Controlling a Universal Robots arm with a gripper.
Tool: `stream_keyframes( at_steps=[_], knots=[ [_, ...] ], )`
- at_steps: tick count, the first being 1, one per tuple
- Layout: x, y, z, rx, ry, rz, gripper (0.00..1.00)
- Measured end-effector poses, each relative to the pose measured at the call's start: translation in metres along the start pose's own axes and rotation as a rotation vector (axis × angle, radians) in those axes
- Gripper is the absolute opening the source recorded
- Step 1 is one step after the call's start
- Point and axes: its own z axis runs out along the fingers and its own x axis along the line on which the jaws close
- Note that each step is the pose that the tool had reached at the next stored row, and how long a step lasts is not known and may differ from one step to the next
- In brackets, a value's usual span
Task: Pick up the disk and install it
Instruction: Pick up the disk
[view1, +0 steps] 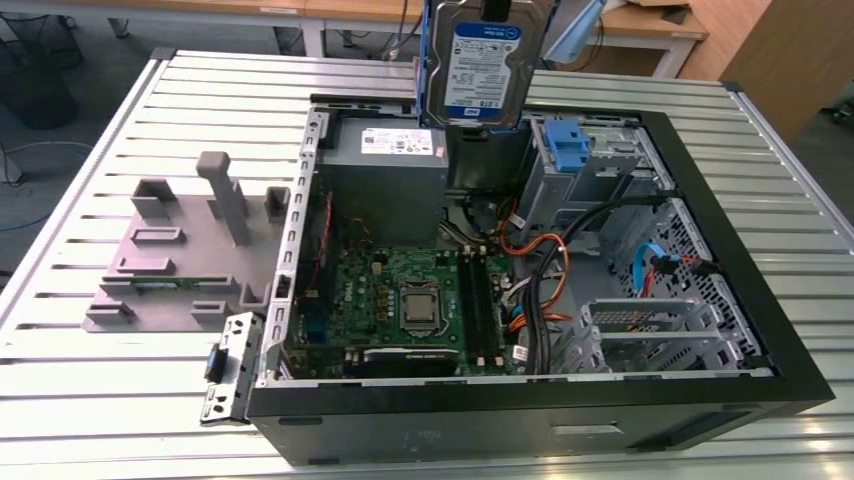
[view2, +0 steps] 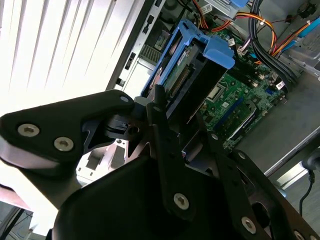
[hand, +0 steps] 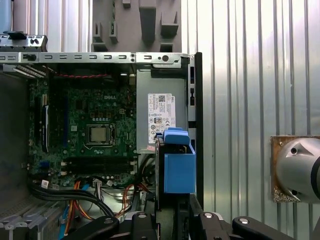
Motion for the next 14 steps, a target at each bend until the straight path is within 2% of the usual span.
stream_keyframes(
  at_steps=[7,14],
  knots=[
    [0.002,-0.0003,-0.0001,0.0,0.0001,0.0,0.35],
    [0.0124,-0.0006,-0.0005,0.0,0.0001,0.0,0.35]
  ],
)
